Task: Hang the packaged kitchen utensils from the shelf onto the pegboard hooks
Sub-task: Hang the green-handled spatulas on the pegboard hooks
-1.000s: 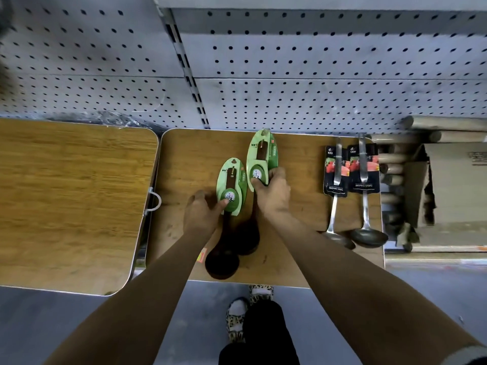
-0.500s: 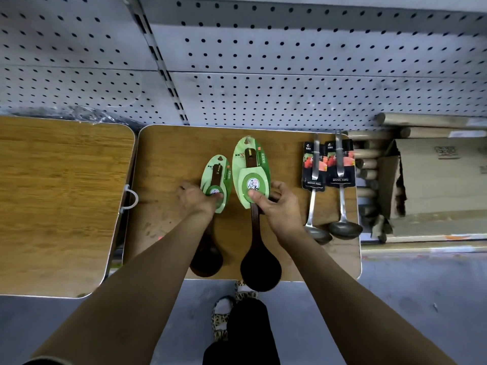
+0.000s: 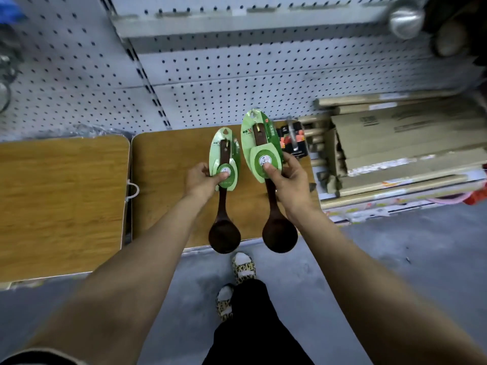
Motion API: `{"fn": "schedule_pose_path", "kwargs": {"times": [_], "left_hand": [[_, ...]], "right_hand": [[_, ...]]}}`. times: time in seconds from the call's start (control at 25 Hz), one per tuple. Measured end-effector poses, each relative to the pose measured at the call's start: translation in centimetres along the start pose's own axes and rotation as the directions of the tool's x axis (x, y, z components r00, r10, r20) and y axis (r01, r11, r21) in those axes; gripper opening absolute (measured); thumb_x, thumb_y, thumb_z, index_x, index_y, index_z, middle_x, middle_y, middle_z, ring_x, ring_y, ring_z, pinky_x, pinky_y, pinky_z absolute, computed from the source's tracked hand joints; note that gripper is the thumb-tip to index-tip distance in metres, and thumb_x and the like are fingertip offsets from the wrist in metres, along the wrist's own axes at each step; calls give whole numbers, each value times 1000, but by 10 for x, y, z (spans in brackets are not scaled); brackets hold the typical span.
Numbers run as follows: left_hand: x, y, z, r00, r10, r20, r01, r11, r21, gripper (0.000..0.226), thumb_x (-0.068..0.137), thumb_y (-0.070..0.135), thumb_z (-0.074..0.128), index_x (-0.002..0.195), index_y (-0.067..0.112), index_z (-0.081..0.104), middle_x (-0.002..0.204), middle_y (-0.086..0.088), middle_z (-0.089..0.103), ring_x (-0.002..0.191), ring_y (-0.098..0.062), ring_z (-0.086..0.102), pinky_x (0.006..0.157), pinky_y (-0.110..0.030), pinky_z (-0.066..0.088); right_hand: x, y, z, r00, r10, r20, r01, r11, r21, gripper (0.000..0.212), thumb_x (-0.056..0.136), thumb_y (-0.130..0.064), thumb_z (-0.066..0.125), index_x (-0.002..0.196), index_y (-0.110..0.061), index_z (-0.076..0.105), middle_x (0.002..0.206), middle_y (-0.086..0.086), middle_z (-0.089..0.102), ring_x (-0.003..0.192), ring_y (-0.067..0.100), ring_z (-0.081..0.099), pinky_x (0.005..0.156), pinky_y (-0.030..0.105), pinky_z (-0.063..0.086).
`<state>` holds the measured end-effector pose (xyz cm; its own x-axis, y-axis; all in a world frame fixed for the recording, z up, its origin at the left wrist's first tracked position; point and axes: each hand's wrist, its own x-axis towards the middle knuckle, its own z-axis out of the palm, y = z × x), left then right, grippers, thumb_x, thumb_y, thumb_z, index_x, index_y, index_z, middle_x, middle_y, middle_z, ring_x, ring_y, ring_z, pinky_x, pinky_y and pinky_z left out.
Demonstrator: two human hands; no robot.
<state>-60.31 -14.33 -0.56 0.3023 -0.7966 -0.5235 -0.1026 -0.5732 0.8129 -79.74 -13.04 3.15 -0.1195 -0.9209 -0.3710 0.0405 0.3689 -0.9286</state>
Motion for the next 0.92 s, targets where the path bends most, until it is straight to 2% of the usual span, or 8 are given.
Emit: {"fn": "schedule_pose_path", "kwargs": {"times": [0.12,0.2,0.32,0.4,0.52,0.68,0.8,0.92], "left_hand": [[-46,42,8,990,118,82,-113,992,-56,28,74,16,82,98,9,68,99,-6,74,87,-19,70,72,-28,56],[-72,71,20,972,196,128,-187,979,-83,27,75,17,81,98,13,69,99,-2,74,87,-14,70,71,-24,53],[-112,115,43,929,319,187,-299,946,-128,22,75,16,81,92,17,67,96,0,74,83,-11,70,78,-28,56],[-134,141,62,899,383,211,-359,922,-144,26,75,15,82,97,13,68,95,1,75,86,-13,71,83,-31,56],[-161,174,92,855,462,236,-433,886,-165,31,73,15,82,100,11,69,95,1,75,88,-14,72,86,-33,56],[-196,209,152,806,539,246,-505,842,-190,26,74,16,82,97,14,69,95,0,76,86,-14,73,85,-33,57],[-216,221,207,805,556,208,-520,830,-204,27,74,16,82,98,12,69,93,-1,76,87,-17,73,86,-36,57],[-237,222,266,814,555,169,-522,828,-205,24,76,15,80,97,10,68,95,-6,76,89,-22,73,87,-39,57]], "right_hand": [[-29,-39,-35,992,-105,-72,107,994,32,47,90,-10,72,134,-7,56,113,10,74,103,21,71,92,36,57],[-43,-62,-59,981,-157,-114,162,986,38,48,89,-8,72,134,-5,55,115,11,73,104,23,71,94,38,57],[-65,-95,-99,955,-226,-191,241,968,62,46,88,-13,74,131,-11,59,113,14,73,106,30,70,97,48,55],[-75,-116,-128,932,-291,-215,312,948,68,42,87,-15,74,128,-15,60,110,13,74,103,29,71,93,45,57],[-84,-145,-171,899,-365,-240,397,913,98,34,90,-8,71,122,-16,61,101,6,76,91,17,73,82,31,57],[-80,-177,-243,863,-438,-251,478,869,127,28,89,-8,72,113,-20,66,106,9,76,95,19,72,90,35,56],[-69,-192,-306,850,-481,-215,512,850,120,32,88,-7,72,117,-18,65,111,11,74,101,20,71,94,33,55],[-60,-203,-373,855,-492,-165,513,849,130,34,88,-7,72,119,-18,64,107,8,75,98,16,71,91,28,55]]}}
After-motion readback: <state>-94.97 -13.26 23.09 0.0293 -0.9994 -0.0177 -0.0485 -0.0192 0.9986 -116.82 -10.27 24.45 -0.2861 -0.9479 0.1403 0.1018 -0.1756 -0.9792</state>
